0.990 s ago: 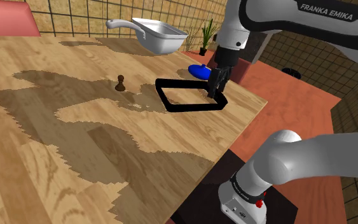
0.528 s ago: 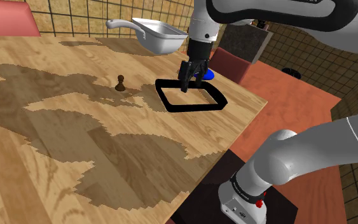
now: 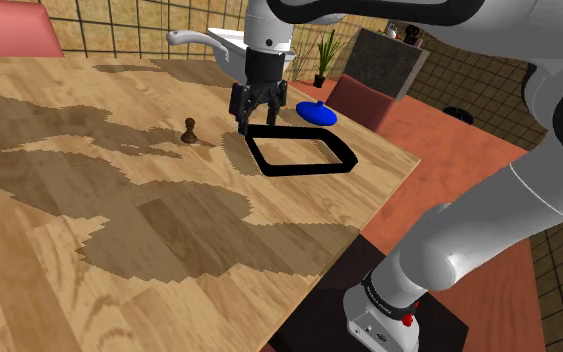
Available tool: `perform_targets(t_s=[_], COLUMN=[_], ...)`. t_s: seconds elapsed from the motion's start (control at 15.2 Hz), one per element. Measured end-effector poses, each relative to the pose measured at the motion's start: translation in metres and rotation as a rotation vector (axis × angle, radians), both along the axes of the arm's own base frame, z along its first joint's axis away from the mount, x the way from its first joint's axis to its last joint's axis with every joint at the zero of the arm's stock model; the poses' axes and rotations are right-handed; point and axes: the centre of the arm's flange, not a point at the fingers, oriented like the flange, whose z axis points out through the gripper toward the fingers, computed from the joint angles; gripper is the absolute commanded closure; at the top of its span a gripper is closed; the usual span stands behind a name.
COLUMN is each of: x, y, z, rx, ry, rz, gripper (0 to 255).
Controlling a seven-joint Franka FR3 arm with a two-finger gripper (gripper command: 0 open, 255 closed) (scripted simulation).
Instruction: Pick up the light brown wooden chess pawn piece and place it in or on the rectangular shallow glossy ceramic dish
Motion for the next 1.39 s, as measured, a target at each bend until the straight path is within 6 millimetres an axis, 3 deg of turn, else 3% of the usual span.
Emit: perform_targets(t_s=[0.73, 1.19, 1.39], x=[0.101, 0.105, 0.103], y=[0.1, 0.103, 0.102], z=[-0.002, -0.037, -0.042], rx=[-0.029, -0.031, -0.031], ry=[-0.028, -0.03, -0.03], rz=[-0.028, -0.032, -0.032], gripper=[0, 0, 0])
